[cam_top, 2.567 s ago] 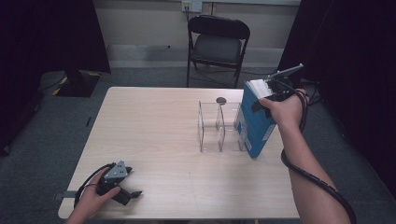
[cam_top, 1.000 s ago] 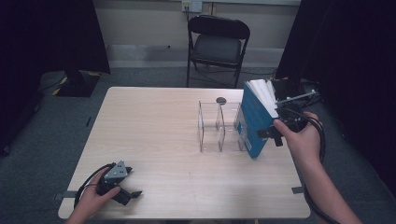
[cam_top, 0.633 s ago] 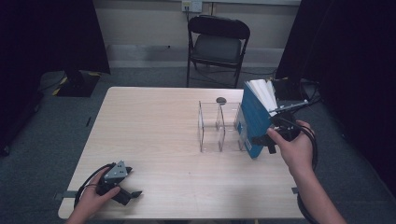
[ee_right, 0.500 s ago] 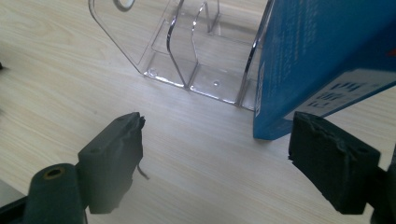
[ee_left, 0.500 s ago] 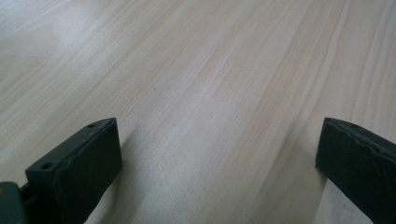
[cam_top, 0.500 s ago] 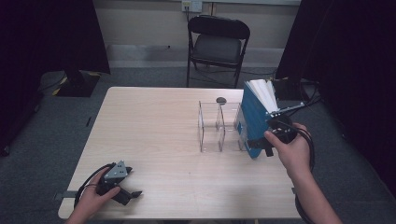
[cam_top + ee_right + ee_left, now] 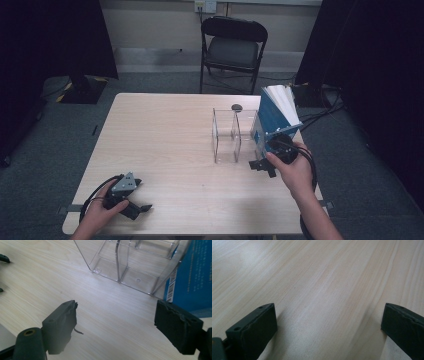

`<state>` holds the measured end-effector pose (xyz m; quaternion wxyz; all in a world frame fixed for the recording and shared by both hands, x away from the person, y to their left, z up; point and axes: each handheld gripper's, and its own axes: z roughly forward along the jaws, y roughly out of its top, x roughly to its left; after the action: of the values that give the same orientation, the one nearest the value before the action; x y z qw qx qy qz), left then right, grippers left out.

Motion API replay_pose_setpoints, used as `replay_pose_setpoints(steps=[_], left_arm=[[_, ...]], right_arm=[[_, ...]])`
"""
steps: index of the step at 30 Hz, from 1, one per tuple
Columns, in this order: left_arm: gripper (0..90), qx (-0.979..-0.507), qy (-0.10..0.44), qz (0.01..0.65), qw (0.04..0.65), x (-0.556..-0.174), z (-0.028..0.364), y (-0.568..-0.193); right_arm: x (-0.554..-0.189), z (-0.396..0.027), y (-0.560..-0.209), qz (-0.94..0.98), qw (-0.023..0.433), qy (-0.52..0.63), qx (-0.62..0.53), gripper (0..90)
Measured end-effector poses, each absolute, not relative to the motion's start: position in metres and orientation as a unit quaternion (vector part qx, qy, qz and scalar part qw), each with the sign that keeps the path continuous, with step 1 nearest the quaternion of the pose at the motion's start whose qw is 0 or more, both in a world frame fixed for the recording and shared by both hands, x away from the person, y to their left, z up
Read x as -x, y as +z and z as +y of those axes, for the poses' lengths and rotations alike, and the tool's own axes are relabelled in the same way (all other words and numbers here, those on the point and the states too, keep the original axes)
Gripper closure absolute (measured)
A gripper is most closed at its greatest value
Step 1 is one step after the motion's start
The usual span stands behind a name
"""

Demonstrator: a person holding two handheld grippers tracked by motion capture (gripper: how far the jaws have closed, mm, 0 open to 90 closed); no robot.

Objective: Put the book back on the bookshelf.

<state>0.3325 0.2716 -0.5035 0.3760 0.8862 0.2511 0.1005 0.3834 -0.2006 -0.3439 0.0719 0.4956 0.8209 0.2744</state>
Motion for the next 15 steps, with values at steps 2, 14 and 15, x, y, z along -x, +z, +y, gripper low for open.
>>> replay_pose_setpoints(steps=[2, 14, 15], left_arm=[[0.0, -0.886, 0.101, 0.251, 0.376, -0.332, 0.272, -0.504], [0.0, -0.886, 0.101, 0.251, 0.376, -0.332, 0.272, -0.504], [0.0, -0.886, 0.101, 0.251, 0.376, -0.332, 0.272, -0.504]], right_arm=[[-0.383, -0.197, -0.347, 0.823, 0.075, 0.272, -0.493, 17.5], [-0.385, -0.174, -0.359, 0.838, 0.069, 0.267, -0.470, 17.1], [-0.385, -0.174, -0.359, 0.838, 0.069, 0.267, -0.470, 17.1]])
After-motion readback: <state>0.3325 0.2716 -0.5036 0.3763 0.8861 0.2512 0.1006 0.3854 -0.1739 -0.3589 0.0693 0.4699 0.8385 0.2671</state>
